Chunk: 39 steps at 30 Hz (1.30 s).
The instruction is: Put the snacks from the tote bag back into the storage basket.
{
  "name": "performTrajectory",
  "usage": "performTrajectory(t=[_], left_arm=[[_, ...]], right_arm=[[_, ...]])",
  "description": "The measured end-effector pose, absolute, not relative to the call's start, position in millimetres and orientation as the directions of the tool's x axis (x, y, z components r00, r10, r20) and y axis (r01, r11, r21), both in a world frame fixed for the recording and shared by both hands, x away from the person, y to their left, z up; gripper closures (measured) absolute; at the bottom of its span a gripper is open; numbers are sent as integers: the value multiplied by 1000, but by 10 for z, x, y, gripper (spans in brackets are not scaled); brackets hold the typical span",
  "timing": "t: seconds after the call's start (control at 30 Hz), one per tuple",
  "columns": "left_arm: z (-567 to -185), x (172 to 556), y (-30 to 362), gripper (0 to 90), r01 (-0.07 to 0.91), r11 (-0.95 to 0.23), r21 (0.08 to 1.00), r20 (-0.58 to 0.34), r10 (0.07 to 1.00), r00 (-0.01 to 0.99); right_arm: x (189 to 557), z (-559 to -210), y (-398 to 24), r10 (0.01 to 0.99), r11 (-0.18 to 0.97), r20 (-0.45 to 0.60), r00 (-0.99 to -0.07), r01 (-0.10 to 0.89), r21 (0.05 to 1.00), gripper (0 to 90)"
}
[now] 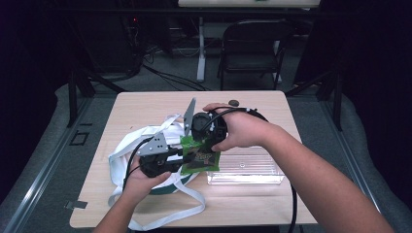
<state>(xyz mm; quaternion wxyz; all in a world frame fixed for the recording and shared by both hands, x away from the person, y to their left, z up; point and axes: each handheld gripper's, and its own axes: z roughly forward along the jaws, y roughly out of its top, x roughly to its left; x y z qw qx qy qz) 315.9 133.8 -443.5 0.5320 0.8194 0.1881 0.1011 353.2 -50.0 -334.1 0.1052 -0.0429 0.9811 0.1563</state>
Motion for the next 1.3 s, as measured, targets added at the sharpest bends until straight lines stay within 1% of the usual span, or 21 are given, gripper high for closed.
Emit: performTrajectory(t=[0.23,0.5,0.7,1.0,1.1,1.3], left_arm=[[-4441,3154,1320,722,196,-378,905,-25,411,911],[-4443,3153,1318,722,191,-375,907,-21,412,911],[-4446,3156,1315,713,191,-370,909,-22,415,909],[-4452,3172,1339,651,217,-339,915,-55,429,902],[-4453,3180,1350,608,217,-342,914,-47,441,896],[-4451,3197,1379,571,228,-327,917,-60,452,890]], right_arm=[[3527,-3374,-453,-67,952,-211,-975,-126,280,607],[3535,-3365,-446,-68,953,-201,-977,-123,275,690],[3533,-3362,-449,-72,954,-197,-978,-125,271,725],[3539,-3345,-463,-72,959,-201,-977,-123,255,733],[3542,-3347,-472,-69,960,-201,-977,-120,252,734],[3565,-3321,-519,-62,965,-219,-974,-114,234,734]])
